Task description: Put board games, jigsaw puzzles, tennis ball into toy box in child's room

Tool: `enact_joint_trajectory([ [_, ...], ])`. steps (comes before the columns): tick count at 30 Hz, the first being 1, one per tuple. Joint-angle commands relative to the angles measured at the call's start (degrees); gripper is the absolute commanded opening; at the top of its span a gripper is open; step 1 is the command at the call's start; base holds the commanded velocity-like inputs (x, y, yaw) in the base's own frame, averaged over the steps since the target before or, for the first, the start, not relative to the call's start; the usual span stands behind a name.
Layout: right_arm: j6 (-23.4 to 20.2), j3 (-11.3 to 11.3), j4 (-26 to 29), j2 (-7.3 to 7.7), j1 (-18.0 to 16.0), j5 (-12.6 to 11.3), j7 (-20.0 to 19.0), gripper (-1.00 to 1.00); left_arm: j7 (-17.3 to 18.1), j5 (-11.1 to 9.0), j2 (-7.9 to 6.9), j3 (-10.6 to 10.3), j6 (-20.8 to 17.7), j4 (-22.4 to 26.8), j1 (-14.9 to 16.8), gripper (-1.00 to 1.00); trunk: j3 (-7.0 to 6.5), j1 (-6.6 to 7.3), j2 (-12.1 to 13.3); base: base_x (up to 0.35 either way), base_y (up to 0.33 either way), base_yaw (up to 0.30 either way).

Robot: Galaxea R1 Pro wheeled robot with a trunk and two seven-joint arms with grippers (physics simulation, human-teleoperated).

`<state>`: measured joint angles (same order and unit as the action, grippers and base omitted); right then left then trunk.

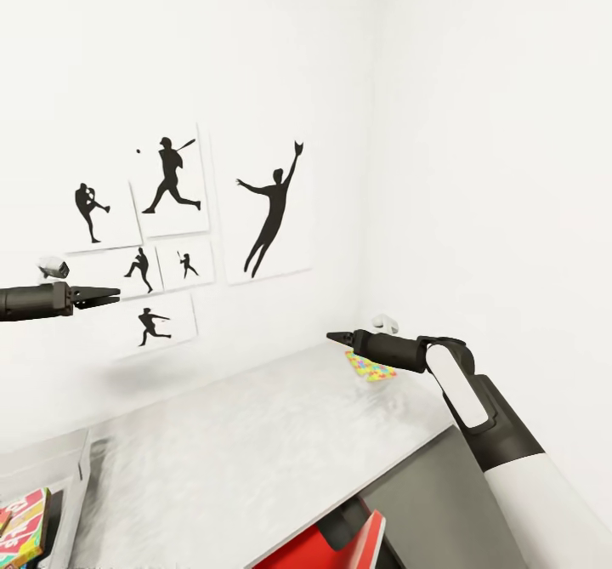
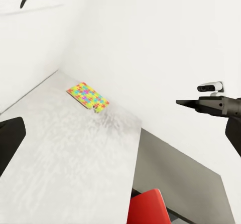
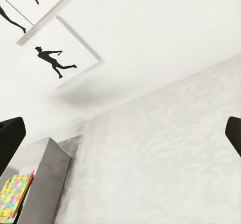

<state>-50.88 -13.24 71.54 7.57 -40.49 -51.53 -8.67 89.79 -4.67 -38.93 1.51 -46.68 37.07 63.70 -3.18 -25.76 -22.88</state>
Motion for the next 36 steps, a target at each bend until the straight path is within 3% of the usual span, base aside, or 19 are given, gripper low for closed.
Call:
enact_joint_trajectory([
  [1,-0.1,0.0,0.0,0.05,0.0,0.5,-0.5,1.0,0.2,0.0,-0.01,0.0,-0.6,0.0,0.0,1.0,0.03,-0.02,0.0,0.0,-0.011,0.025],
  [36,-0.1,0.0,0.0,-0.01,0.2,0.5,-0.5,1.0,0.2,0.0,-0.01,0.0,-0.7,0.0,0.0,1.0,0.94,-0.02,0.0,0.028,0.014,0.002],
])
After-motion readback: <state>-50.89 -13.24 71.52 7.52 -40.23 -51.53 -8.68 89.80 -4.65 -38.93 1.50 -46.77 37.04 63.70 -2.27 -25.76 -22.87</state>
